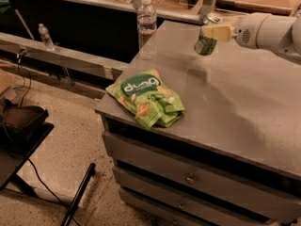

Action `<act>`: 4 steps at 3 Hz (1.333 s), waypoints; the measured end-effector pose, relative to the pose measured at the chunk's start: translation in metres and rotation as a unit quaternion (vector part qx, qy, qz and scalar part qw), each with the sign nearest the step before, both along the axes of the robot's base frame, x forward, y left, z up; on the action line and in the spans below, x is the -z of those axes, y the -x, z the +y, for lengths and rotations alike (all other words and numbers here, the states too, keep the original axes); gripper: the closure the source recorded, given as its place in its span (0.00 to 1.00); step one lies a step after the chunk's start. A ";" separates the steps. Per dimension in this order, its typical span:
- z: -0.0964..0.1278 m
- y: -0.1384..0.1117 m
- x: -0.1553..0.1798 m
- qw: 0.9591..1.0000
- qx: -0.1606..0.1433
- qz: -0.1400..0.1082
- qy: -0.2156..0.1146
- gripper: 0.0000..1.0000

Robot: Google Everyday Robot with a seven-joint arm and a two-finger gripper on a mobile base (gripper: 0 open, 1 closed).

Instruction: Move green can near green rice chip bag

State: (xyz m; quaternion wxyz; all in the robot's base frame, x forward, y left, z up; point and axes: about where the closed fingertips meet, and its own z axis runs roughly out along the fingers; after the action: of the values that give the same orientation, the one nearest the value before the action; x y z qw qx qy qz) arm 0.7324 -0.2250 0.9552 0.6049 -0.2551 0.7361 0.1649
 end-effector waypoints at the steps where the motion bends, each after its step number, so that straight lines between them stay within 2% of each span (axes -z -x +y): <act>1: 0.043 0.028 -0.024 0.998 -0.061 -0.020 -0.018 1.00; 2: 0.081 0.047 -0.031 0.992 -0.121 -0.011 -0.017 1.00; 3: 0.115 0.067 -0.015 0.984 -0.178 0.021 -0.002 1.00; 4: 0.133 0.085 0.012 0.975 -0.211 0.062 0.027 0.82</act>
Offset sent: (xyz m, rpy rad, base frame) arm -0.0741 0.1254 0.0341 0.0241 0.0162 0.4038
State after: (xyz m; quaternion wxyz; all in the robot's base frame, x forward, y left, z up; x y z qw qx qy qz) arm 0.6469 -0.0923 0.9427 0.5022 -0.4102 0.7063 0.2840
